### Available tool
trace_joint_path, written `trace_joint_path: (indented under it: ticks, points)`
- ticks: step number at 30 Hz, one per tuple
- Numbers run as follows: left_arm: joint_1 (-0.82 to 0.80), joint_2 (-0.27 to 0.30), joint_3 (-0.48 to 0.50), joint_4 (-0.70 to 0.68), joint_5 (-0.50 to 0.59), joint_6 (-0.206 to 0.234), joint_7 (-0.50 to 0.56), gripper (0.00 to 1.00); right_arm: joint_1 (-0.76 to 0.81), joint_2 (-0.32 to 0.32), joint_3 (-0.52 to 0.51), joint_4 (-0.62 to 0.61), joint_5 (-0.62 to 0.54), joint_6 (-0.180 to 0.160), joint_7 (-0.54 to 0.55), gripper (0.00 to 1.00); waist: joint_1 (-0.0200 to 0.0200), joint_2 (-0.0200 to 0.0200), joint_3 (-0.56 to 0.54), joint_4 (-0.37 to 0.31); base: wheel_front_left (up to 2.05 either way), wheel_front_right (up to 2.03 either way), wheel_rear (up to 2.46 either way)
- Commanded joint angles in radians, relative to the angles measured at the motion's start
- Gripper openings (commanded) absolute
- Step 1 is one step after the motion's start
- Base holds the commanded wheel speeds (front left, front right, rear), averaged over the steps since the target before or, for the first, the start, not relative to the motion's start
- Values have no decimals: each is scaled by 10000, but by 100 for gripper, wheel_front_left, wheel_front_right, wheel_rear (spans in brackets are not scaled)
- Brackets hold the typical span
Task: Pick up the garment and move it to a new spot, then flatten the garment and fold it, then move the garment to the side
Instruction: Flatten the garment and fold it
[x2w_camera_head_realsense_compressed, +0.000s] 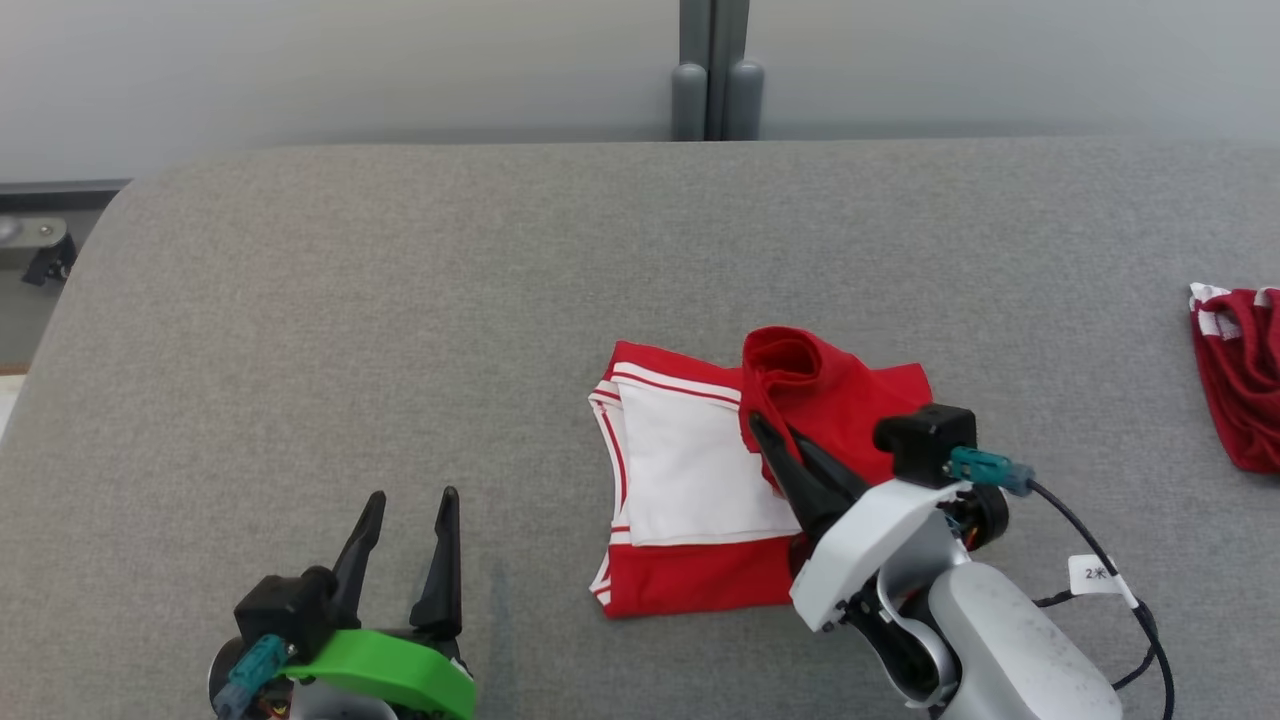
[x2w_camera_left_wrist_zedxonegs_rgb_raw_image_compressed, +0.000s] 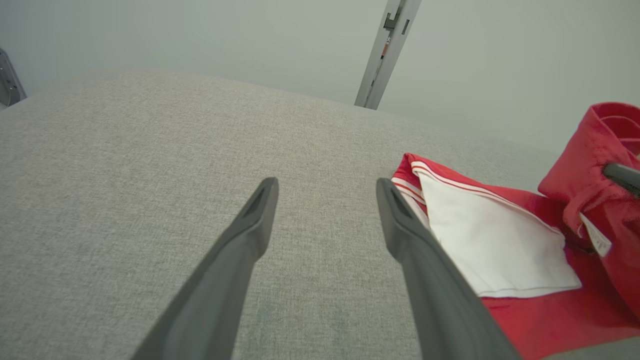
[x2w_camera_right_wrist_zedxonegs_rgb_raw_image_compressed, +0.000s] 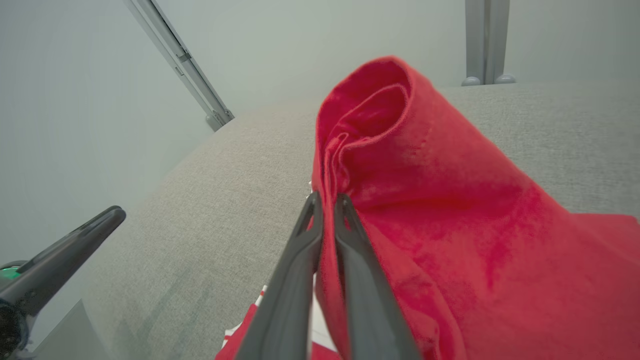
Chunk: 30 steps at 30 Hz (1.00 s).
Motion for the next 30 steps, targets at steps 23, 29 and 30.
trace_joint_path:
  ticks: [23, 29, 30]
  points:
    - [-684, -384, 77, 433, 357, -322, -29, 100, -2603, -33, 3614, 3646, 2991, -10, -1407, 100, 0, 0, 482, 816, 0, 0, 0]
    - [-667, -420, 189, 435, 438, -343, -29, 100, -2981, -39, 4224, 3658, 3437, -10, -1788, 100, 0, 0, 482, 640, 0, 0, 0]
    - [-664, -426, 209, 416, 447, -348, -29, 100, -3084, -39, 4250, 3681, 3374, -10, -1899, 100, 0, 0, 476, 590, 0, 0, 0]
